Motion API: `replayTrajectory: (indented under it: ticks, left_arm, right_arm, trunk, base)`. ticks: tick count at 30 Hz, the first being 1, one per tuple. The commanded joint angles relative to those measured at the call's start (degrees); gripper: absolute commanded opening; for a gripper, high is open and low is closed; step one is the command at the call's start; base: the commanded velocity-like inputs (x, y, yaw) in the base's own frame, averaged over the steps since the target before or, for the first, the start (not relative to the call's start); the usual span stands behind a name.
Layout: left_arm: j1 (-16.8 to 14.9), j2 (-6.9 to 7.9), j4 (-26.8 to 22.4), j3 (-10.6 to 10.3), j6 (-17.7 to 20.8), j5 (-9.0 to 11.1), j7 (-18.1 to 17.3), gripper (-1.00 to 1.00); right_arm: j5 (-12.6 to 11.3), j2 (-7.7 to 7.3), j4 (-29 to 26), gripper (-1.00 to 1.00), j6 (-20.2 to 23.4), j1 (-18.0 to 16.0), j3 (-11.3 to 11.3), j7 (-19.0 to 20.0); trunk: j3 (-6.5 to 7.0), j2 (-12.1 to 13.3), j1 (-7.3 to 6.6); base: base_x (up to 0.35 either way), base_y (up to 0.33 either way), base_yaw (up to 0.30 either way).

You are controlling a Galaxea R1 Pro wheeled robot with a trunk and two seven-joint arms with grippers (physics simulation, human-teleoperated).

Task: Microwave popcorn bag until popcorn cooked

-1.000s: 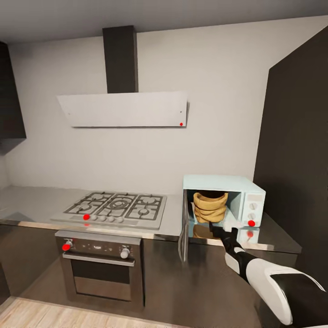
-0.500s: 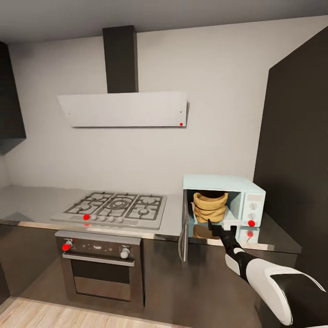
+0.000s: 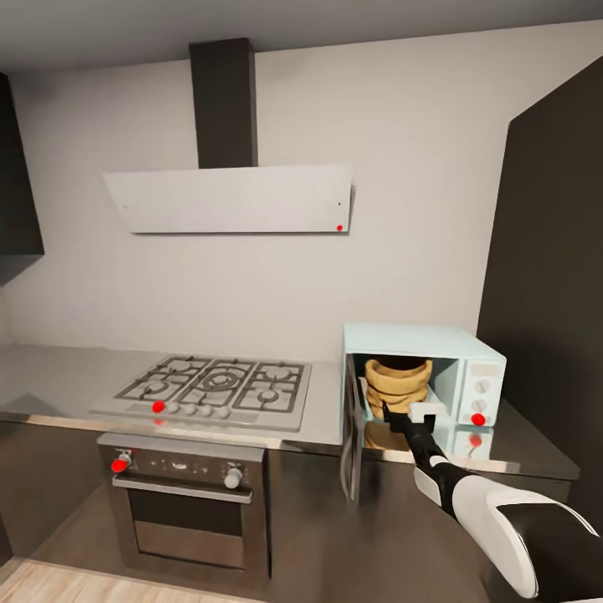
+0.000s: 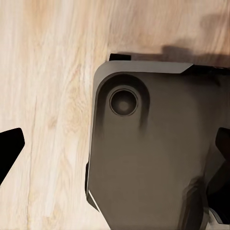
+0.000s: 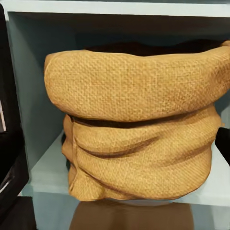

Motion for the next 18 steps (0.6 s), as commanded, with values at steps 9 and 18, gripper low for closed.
replayTrajectory:
  ticks: [9, 18]
  left_arm:
    - [0.0, -0.01, -0.1, 0.4, 0.2, 0.0, 0.1, 1.0]
    - [0.0, -0.01, -0.1, 0.4, 0.2, 0.0, 0.1, 1.0]
  right_arm:
    - [-0.3, -0.05, 0.2, 1.0, -0.3, -0.1, 0.4, -0.1]
    - [-0.3, -0.07, 0.2, 1.0, -0.3, -0.1, 0.4, -0.1]
  trunk:
    - [-0.09, -0.1, 0.04]
    - [-0.09, -0.1, 0.04]
  base:
    - [0.248, -0.056, 0.0]
    - [0.104, -0.004, 0.0]
